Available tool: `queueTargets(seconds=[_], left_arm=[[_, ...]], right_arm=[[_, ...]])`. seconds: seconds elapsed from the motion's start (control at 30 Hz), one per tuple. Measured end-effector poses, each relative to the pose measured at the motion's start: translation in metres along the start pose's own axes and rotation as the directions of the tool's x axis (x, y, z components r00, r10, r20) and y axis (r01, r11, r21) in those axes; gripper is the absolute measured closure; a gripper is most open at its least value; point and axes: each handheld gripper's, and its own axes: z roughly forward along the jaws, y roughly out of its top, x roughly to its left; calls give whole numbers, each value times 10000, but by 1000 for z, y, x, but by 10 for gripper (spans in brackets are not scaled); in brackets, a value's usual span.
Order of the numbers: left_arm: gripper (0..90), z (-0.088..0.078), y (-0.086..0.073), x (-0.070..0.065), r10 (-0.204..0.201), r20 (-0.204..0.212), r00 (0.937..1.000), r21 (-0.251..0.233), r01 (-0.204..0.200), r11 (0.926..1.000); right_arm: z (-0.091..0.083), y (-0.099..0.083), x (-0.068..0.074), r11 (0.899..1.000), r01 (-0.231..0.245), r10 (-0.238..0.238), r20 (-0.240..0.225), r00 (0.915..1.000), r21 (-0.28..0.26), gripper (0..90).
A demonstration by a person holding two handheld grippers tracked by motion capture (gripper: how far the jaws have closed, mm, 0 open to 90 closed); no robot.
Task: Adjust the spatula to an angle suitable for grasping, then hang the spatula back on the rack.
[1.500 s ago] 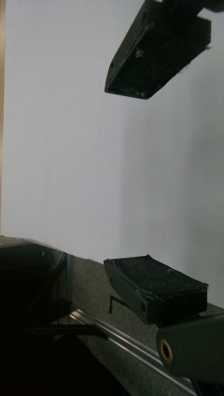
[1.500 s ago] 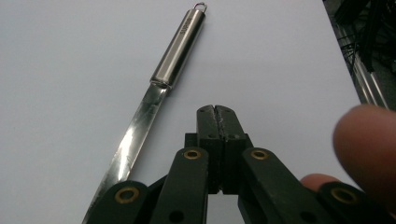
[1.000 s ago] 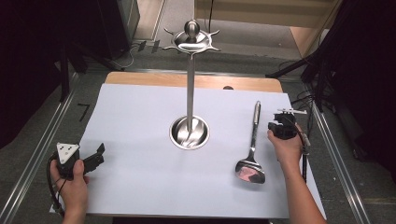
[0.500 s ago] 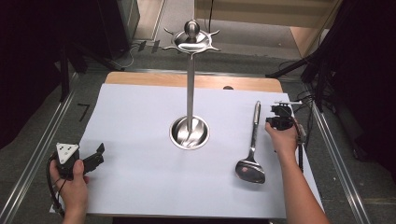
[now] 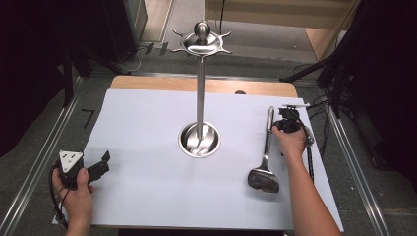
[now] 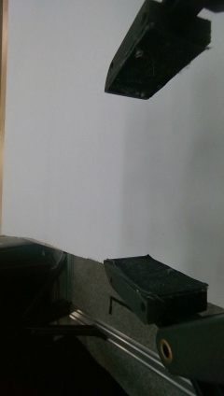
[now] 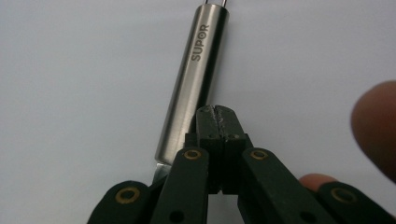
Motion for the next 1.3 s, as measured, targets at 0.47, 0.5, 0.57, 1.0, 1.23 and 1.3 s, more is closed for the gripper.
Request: queueTargets(seconds=[0.47, 0.5, 0.57, 1.0, 1.23, 1.3], left_arm=[[145, 0, 0, 0, 8, -27, 10000, 21, -8, 10000], [145, 1, 0, 0, 12, -21, 10000, 25, -12, 10000], [145, 1, 0, 0, -5, -10, 10000, 18, 6, 10000], [146, 1, 0, 0, 3, 7, 10000, 43, -3, 10000], [146, 1, 0, -1, 22, -44, 10000, -3, -22, 10000], [146, 1, 0, -1, 25, -57, 10000, 23, -25, 10000]], right_arm=[[6, -6, 20, 9984, 557, -549, -793, 9953, 74, 900], [6, -6, 22, 9982, 592, -580, -879, 9944, 108, 900], [6, -7, 26, 9968, 797, -786, -985, 9920, 73, 900], [-27, -19, 22, 9902, 1383, -1340, -1461, 9801, 194, 552], [-48, -37, 18, 9845, 1501, -1385, -1227, 9827, 908, 477], [-50, -41, 17, 9842, 1381, -1239, -1265, 9842, 1105, 470]])
